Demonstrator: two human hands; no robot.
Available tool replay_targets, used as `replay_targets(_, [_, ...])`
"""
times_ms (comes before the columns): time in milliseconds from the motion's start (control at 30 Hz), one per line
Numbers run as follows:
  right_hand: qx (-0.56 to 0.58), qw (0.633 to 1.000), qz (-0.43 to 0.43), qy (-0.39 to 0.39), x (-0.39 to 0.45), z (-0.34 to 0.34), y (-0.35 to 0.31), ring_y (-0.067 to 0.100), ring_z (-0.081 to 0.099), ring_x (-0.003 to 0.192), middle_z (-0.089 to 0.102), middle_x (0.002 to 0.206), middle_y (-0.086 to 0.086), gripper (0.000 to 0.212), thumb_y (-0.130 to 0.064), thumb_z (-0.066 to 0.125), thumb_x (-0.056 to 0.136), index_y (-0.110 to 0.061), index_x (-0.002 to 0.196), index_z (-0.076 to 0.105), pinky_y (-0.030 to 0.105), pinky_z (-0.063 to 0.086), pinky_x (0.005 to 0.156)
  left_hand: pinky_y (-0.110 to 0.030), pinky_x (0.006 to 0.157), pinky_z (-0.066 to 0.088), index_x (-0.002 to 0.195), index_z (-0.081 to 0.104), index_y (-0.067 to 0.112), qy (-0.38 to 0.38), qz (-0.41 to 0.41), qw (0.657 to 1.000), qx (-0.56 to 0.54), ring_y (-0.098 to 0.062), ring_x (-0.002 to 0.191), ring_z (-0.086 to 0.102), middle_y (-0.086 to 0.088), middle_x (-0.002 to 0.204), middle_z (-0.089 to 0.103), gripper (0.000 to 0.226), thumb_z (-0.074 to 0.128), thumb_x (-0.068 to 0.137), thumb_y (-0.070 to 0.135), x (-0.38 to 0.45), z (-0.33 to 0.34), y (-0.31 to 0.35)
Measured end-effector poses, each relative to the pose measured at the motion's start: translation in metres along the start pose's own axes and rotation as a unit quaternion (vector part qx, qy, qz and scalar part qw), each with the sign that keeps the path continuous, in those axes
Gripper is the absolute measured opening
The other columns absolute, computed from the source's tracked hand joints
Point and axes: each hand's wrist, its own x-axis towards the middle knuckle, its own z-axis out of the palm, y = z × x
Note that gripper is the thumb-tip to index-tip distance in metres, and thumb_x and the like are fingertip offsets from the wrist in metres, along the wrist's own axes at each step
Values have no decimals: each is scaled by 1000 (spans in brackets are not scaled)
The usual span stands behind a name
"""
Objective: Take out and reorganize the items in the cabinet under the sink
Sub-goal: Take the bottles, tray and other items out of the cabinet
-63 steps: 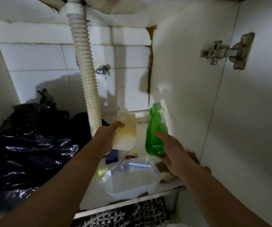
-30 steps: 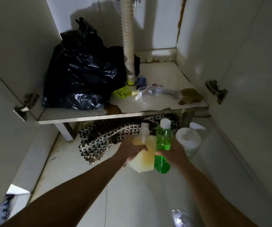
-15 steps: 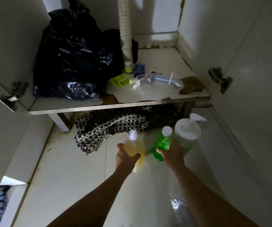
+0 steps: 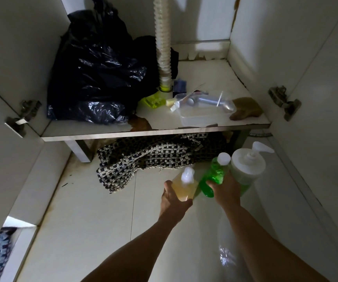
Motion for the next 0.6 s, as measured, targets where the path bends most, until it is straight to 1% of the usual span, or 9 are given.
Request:
replay_targets(100, [-20,1000,23,-4,7,-10,0,30,59,107,63,111,7,54,-21,76,76,-18,123,50,37,46,90,-29,73,47,121,34,10,-6,-31,999,8,-23,91,50,-2,103,50,69,80,70,21,-2,2,-3])
replay_targets(167, [-40,998,33,-30,9,-14,-2,33,56,112,60,118,10,58,-21,75,78,-14,128,45,36,43,90,-27,72,45,118,35,11,-24,-59,998,4,-21,91,49,-1,102,49,67,80,70,23,-3,5,-4])
replay_targets(233, [-77,994,52,-63,6,-19,-5,33,56,112,58,119,11,58,-21,74,79,-9,127,44,33,41,85,-28,71,46,112,36,14,-47,-81,996,-2,-21,90,49,0,101,48,63,81,71,27,-3,9,-4])
replay_targets(333, [-185,970,78,-138,5,-23,-3,31,57,109,60,117,13,50,-25,70,82,-8,124,50,35,45,87,-30,67,48,117,36,13,-61,-106,992,10,-24,93,55,-1,101,49,71,83,68,34,2,14,1])
replay_targets(400, [-243,946,91,-196,7,-27,-2,25,62,88,63,96,10,28,-26,67,84,-11,107,60,36,50,82,-28,60,50,120,36,13,-86,-123,988,33,-24,83,61,-4,103,55,77,84,65,37,8,12,3])
replay_targets(433, [-248,938,108,-217,7,-28,-3,21,61,72,63,82,8,15,-24,66,85,-13,91,60,33,52,69,-23,53,49,120,36,12,-107,-133,984,55,-19,73,61,-5,104,58,77,85,65,36,10,9,3])
replay_targets(467, [-264,927,116,-239,7,-30,-8,17,56,56,59,68,5,15,-23,63,87,-14,78,55,26,48,53,-20,51,48,121,39,10,-138,-136,976,97,-16,68,61,-6,105,60,76,85,66,35,15,5,5])
replay_targets(533, [-293,907,114,-281,3,-31,-17,10,46,38,54,51,-1,24,-20,58,89,-15,68,47,17,34,39,-22,73,53,122,52,3,-236,-146,934,224,-19,89,68,-11,111,65,69,83,69,36,24,-9,10])
replay_targets(600, [-300,889,106,-330,4,-34,-34,12,50,42,65,55,3,17,-17,58,87,-12,71,55,17,37,44,-30,89,50,119,60,-2,-287,-135,888,333,-27,107,64,-18,119,64,58,77,76,34,37,-30,31])
